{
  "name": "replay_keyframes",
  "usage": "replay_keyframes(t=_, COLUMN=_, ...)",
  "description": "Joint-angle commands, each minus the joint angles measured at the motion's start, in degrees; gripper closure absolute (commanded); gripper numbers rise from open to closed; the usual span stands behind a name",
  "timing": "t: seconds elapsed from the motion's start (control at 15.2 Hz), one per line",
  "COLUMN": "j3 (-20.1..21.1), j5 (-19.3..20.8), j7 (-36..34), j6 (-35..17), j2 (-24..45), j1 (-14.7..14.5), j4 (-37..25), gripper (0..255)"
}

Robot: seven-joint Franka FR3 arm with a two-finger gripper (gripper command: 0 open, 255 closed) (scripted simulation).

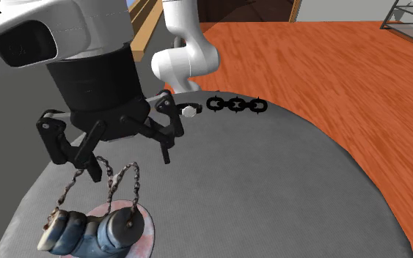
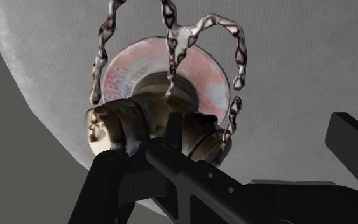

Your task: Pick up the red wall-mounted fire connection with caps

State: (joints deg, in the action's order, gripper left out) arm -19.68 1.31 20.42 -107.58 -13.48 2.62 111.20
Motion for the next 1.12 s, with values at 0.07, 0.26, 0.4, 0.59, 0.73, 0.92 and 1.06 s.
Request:
replay_keyframes(t=0.07, j3=-0.52, j5=-0.37, j7=0.81, j6=-2.19, j2=1.09, j1=0.11, j4=1.13, gripper=0)
replay_keyframes(t=0.26, j3=-0.60, j5=-0.35, j7=0.90, j6=-4.50, j2=1.08, j1=0.16, j4=3.45, gripper=0)
replay_keyframes(t=0.4, j3=-0.65, j5=-0.36, j7=0.96, j6=-5.71, j2=1.12, j1=0.19, j4=4.62, gripper=0)
replay_keyframes(t=0.59, j3=-0.66, j5=-0.36, j7=0.98, j6=-5.68, j2=1.12, j1=0.19, j4=4.58, gripper=255)
replay_keyframes(t=0.73, j3=-0.66, j5=-0.36, j7=0.97, j6=-5.69, j2=1.12, j1=0.19, j4=4.60, gripper=255)
replay_keyframes(t=0.92, j3=-0.66, j5=-0.35, j7=0.97, j6=-5.68, j2=1.11, j1=0.19, j4=4.60, gripper=255)
replay_keyframes(t=1.06, j3=-0.66, j5=-0.35, j7=0.97, j6=-5.67, j2=1.11, j1=0.19, j4=4.59, gripper=255)
